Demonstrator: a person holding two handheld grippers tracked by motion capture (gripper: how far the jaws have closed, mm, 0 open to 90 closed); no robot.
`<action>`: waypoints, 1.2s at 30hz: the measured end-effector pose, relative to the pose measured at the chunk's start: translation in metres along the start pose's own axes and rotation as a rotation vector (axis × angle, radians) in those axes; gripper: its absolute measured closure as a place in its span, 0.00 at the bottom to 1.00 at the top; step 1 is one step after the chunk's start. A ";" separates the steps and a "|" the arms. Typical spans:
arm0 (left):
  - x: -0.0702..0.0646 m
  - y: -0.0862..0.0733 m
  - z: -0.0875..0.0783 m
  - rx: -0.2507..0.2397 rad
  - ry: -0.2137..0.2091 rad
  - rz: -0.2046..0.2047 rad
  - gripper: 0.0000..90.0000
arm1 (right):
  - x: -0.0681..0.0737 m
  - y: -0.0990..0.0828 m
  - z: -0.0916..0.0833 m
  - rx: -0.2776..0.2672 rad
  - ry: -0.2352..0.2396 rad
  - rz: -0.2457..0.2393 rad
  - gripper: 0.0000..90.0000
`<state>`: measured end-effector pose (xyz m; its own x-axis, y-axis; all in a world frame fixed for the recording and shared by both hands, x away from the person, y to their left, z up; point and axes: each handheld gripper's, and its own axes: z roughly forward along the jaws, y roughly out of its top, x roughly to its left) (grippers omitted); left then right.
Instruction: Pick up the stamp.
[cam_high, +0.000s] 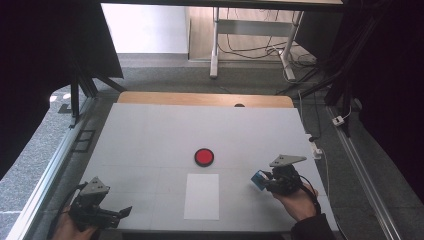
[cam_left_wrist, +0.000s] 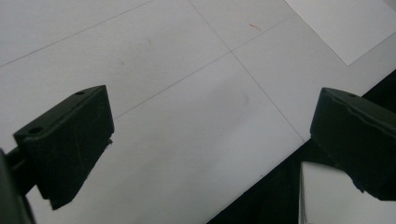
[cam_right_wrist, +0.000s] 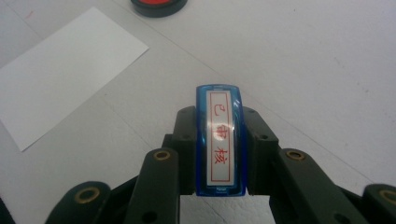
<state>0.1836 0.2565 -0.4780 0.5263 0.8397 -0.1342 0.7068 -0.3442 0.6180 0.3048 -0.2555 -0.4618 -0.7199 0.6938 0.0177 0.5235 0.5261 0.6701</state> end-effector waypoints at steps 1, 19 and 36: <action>0.000 0.000 0.000 0.000 -0.002 -0.001 0.00 | 0.000 0.001 -0.001 -0.005 0.008 -0.006 0.78; 0.006 -0.002 -0.004 -0.035 -0.079 -0.014 0.00 | 0.013 0.015 -0.010 -0.074 0.095 -0.067 0.78; 0.005 -0.003 -0.008 -0.075 -0.106 0.011 0.00 | 0.026 0.038 -0.009 -0.122 0.202 -0.125 0.78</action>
<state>0.1808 0.2652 -0.4741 0.5836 0.7856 -0.2058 0.6656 -0.3175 0.6755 0.3015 -0.2216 -0.4288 -0.8582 0.5088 0.0686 0.3748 0.5296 0.7609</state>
